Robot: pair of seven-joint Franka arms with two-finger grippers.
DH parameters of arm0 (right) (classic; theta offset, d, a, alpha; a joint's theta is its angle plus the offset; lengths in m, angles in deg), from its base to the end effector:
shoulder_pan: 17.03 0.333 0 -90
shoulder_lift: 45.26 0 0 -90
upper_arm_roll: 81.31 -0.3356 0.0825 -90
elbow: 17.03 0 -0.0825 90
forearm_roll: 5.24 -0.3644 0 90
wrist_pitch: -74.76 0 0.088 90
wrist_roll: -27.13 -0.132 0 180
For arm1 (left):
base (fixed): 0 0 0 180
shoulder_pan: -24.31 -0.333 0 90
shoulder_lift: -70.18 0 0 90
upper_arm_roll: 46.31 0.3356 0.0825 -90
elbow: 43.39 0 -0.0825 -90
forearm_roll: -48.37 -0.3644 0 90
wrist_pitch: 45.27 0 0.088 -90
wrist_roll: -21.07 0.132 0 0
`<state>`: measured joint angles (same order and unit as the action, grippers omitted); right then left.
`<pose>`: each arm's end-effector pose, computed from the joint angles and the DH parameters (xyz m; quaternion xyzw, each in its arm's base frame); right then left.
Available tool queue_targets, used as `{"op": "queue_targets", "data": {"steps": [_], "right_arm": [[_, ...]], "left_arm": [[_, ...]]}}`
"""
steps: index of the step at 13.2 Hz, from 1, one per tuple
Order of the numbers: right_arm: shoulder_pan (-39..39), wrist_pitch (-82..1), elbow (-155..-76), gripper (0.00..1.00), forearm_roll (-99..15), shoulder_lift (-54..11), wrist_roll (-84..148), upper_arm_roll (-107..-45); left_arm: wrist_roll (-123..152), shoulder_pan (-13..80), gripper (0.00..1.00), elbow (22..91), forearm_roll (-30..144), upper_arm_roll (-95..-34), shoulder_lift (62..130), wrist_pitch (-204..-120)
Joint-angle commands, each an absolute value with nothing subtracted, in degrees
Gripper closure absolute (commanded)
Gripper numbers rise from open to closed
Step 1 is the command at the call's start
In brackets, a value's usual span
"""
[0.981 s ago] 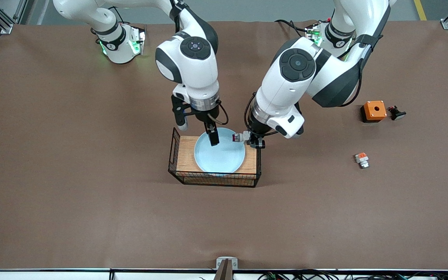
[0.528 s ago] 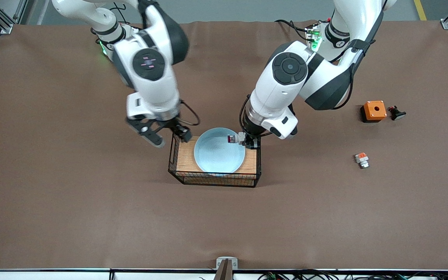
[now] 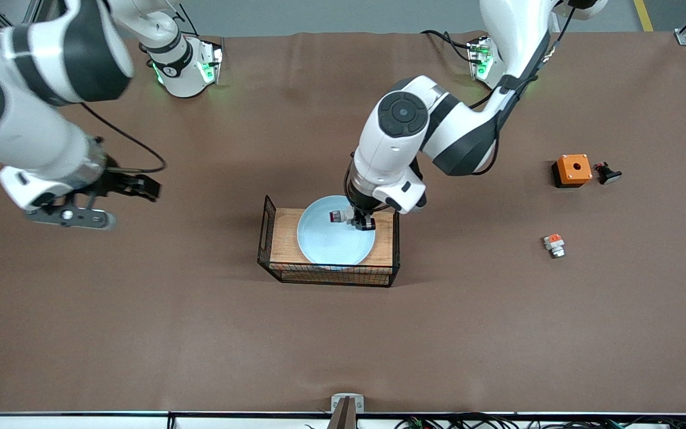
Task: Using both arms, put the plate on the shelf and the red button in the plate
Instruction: 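Lower the button onto the plate while the right gripper withdraws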
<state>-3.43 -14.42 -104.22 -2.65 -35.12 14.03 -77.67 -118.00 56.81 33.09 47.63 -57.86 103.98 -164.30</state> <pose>0.5724 0.0973 0.5414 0.9968 -0.0259 -0.0638 0.0418 0.5490 -0.4844 0.4063 0.6587 0.7464 -0.0506 0.0805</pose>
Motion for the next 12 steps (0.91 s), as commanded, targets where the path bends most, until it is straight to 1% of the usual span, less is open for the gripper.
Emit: {"op": "queue_targets", "data": {"steps": [1, 4, 6, 8, 10, 12], "right_arm": [[-8.22, -9.72, -101.07, 0.00, -3.31, -35.51, 22.18, -78.85], [-14.37, -8.12, -100.88, 0.00, -3.05, -35.51, 29.30, -78.85], [-17.72, -7.68, -100.88, 0.00, -3.40, -35.24, 32.13, -78.85], [-18.35, -5.94, -100.88, 0.00, -3.31, -35.24, 31.53, -78.76], [-19.05, -5.22, -100.62, 0.00, -3.40, -35.16, 31.78, -78.85], [-19.14, -4.96, -98.00, 0.00, -3.31, -34.98, 31.96, -78.85]], "left_arm": [[-118.94, 59.38, 0.77, 30.70, 47.67, -55.98, 106.91, -164.27], [-118.86, 59.99, 0.77, 30.70, 47.58, -55.63, 108.32, -166.37], [-118.77, 61.22, 0.77, 30.70, 47.58, -53.70, 108.94, -167.78], [-118.50, 62.98, 0.77, 30.70, 47.58, -51.60, 109.55, -170.24], [-118.33, 63.60, 0.76, 30.70, 47.67, -50.79, 109.82, -170.86], [-118.15, 63.60, 0.69, 30.79, 47.58, -50.79, 109.82, -170.86]]}}
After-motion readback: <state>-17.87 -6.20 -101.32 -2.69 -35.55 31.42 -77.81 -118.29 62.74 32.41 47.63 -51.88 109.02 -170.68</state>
